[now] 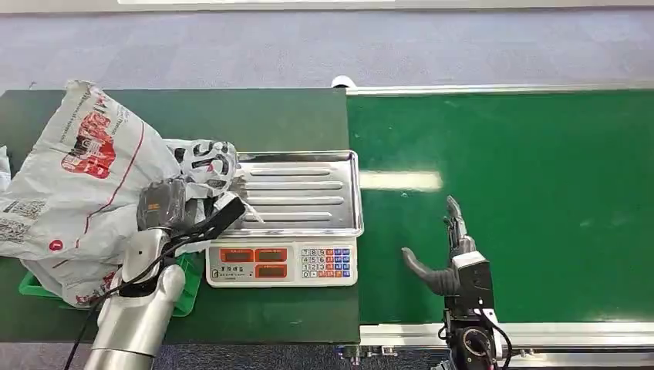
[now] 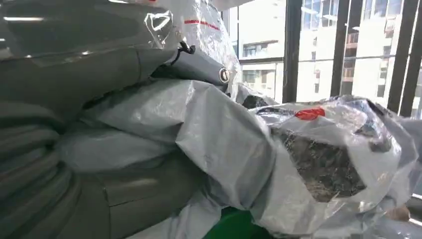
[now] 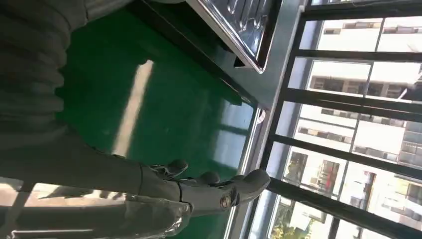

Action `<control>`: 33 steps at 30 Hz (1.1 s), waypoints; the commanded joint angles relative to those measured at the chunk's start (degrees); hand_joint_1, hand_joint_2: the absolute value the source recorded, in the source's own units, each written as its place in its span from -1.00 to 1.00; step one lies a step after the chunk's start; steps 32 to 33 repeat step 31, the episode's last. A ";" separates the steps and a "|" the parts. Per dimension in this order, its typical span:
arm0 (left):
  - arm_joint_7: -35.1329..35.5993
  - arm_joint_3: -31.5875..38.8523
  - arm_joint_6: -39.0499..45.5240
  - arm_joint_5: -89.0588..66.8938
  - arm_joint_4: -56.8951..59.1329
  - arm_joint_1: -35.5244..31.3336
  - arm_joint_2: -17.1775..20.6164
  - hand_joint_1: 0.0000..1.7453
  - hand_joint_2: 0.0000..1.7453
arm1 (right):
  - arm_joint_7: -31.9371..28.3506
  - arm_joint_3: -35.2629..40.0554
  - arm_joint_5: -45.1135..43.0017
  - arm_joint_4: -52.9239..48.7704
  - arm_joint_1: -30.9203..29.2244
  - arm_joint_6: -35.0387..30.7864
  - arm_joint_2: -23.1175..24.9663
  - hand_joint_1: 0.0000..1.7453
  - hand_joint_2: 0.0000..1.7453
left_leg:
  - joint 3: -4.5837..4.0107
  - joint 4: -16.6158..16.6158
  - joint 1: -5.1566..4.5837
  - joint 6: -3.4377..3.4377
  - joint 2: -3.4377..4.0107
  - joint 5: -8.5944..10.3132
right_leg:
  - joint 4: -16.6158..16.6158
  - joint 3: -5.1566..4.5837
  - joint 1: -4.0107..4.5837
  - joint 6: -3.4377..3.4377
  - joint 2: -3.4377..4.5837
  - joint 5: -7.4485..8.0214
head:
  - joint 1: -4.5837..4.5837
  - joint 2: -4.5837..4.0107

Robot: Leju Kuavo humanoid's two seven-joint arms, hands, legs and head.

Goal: Moved the parcel from conveyor to table for the left to box.

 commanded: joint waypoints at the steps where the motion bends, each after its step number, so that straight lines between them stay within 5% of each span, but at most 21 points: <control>1: -3.32 0.28 13.26 5.37 -2.14 2.12 0.45 -1.00 1.00 | 1.74 -1.49 0.96 -0.72 -0.07 1.26 0.92 -1.00 1.00 | 0.10 -0.08 -0.01 0.00 0.06 0.04 | -0.08 0.10 0.01 -0.05 -0.02 0.03 | 0.02 0.00; 6: -21.21 -2.46 27.28 26.16 -15.11 7.49 -1.39 -1.00 1.00 | 1.59 0.15 0.64 -0.03 -0.20 1.35 0.45 -1.00 1.00 | 0.04 -0.02 0.00 0.03 0.07 -0.02 | -0.03 0.07 0.02 -0.02 -0.01 -0.03 | 0.02 0.00; 8: -23.00 -3.62 28.79 26.84 -17.27 8.33 -1.86 -1.00 1.00 | 1.35 0.42 0.37 0.59 -0.60 1.17 0.42 -1.00 1.00 | 0.07 -0.01 0.03 0.02 0.11 -0.06 | -0.05 0.10 0.04 -0.03 0.03 -0.04 | 0.00 0.00; 9: -33.96 -0.88 29.00 27.59 -21.14 9.02 -5.35 -1.00 1.00 | 1.03 1.18 -0.04 1.49 -1.39 1.12 -0.01 -1.00 1.00 | 0.01 0.00 0.01 0.01 0.06 -0.03 | -0.01 0.02 0.02 -0.01 0.00 -0.02 | 0.00 0.00; 10: -37.82 0.69 29.00 27.80 -22.51 9.15 -7.34 -1.00 1.00 | 1.03 1.45 -0.08 1.82 -1.75 1.22 -0.11 -1.00 1.00 | 0.16 -0.05 0.01 0.04 0.11 -0.11 | -0.11 0.19 0.04 -0.03 -0.02 -0.08 | 0.02 0.00; 11: -39.14 0.44 29.00 27.95 -22.32 9.43 -8.43 -1.00 -1.00 | 1.04 1.73 -0.17 2.34 -2.33 1.30 -0.11 -1.00 1.00 | -0.06 0.04 0.02 0.02 0.01 -0.03 | 0.00 0.01 0.03 0.00 -0.06 -0.03 | 0.02 0.00; 23: -43.60 -13.57 25.78 51.02 -14.25 13.39 -7.57 -1.00 -1.00 | -0.89 3.74 -2.37 7.70 -5.08 1.02 -0.33 -1.00 1.00 | 0.16 -0.13 -0.01 0.00 0.02 0.00 | -0.16 0.20 0.00 -0.02 -0.05 0.00 | 0.00 0.00; 30: -43.48 -20.32 -8.84 80.71 -8.73 15.46 -8.27 -1.00 -1.00 | -4.57 4.23 -5.72 9.38 -6.02 0.61 -0.29 -1.00 1.00 | 0.10 -0.08 -0.01 0.00 0.02 -0.03 | -0.11 0.15 0.00 -0.01 -0.04 -0.02 | 0.02 0.00; 33: -43.68 -20.72 -9.11 80.63 -6.79 15.29 -8.54 -1.00 -1.00 | -4.85 4.40 -5.97 9.49 -5.99 0.46 -0.21 -1.00 1.00 | 0.14 -0.13 -0.03 0.01 0.01 -0.01 | -0.16 0.20 -0.02 -0.01 -0.07 -0.01 | 0.02 0.00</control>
